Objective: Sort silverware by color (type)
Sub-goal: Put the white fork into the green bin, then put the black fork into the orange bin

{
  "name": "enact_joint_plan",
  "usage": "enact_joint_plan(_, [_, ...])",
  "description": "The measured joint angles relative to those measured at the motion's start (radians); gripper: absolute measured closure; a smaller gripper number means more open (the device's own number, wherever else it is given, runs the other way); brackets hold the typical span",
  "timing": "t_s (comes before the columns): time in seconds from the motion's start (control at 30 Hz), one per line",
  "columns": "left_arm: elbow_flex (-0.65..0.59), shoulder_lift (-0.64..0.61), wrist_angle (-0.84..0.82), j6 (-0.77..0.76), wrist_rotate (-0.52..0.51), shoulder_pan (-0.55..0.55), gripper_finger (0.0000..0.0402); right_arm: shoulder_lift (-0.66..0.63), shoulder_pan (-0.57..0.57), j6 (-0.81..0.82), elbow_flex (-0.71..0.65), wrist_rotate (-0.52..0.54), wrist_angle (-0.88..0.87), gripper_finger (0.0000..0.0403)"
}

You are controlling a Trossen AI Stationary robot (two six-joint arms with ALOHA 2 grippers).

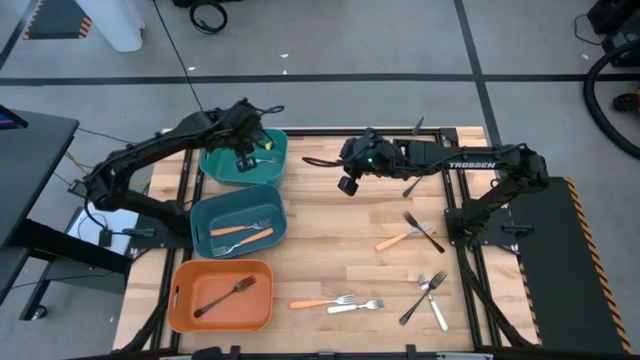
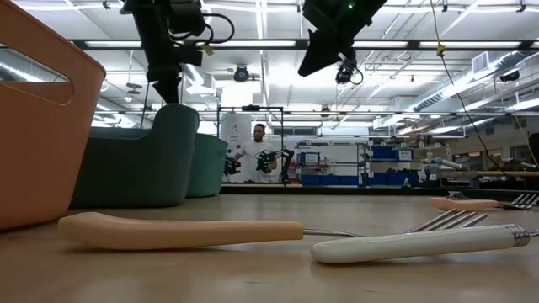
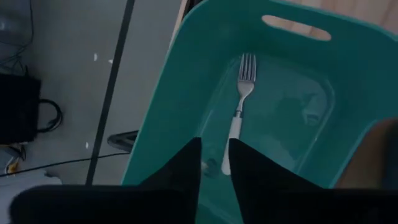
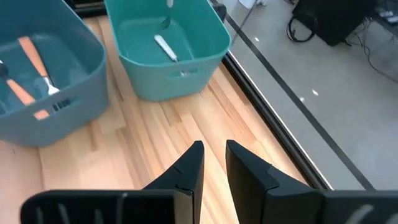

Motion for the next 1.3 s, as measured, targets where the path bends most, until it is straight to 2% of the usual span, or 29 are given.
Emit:
enact_joint_plan(0.13, [0.0, 0.003, 0.008, -0.07, -0.001, -0.007, 0.0281, -0.001, 0.0, 0.014, 0.0, 0.002, -0.078, 0.0328])
enact_joint_plan(0.3, [0.011, -0.017, 0.004, -0.149, 0.004, -0.036, 0.0275, -0.019, 0.008, 0.052, 0.0, -0.014, -0.247, 0.0328])
enact_joint_plan(0.43, [0.073, -0.038, -0.004, -0.238, 0.021, -0.084, 0.0274, -0.029, 0.022, 0.112, 0.0, -0.184, -0.412, 0.0328])
enact_joint_plan(0.57, [0.154, -0.064, 0.006, -0.33, 0.133, -0.144, 0.0274, -0.026, 0.059, 0.115, -0.042, -0.338, -0.501, 0.0328])
enact_joint_plan(0.67, [0.21, -0.078, 0.01, -0.371, 0.2, -0.204, 0.0274, -0.025, 0.102, 0.092, -0.107, -0.424, -0.495, 0.0328])
enact_joint_plan(0.87, [0.31, -0.084, 0.011, -0.379, 0.216, -0.34, 0.0274, -0.024, 0.186, 0.114, -0.204, -0.414, -0.503, 0.0328])
enact_joint_plan(0.97, [0.338, -0.084, 0.012, -0.401, 0.216, -0.396, 0.0274, -0.025, 0.2, 0.28, -0.252, -0.397, -0.511, 0.0328])
enact_joint_plan(1.1, [0.342, -0.084, 0.0, -0.427, 0.216, -0.453, 0.0274, -0.03, 0.196, 0.561, -0.359, -0.474, -0.535, 0.0328])
enact_joint_plan(1.3, [0.342, -0.082, -0.029, -0.43, 0.215, -0.496, 0.0274, -0.093, 0.228, 0.712, -0.533, -0.507, -0.518, 0.0328])
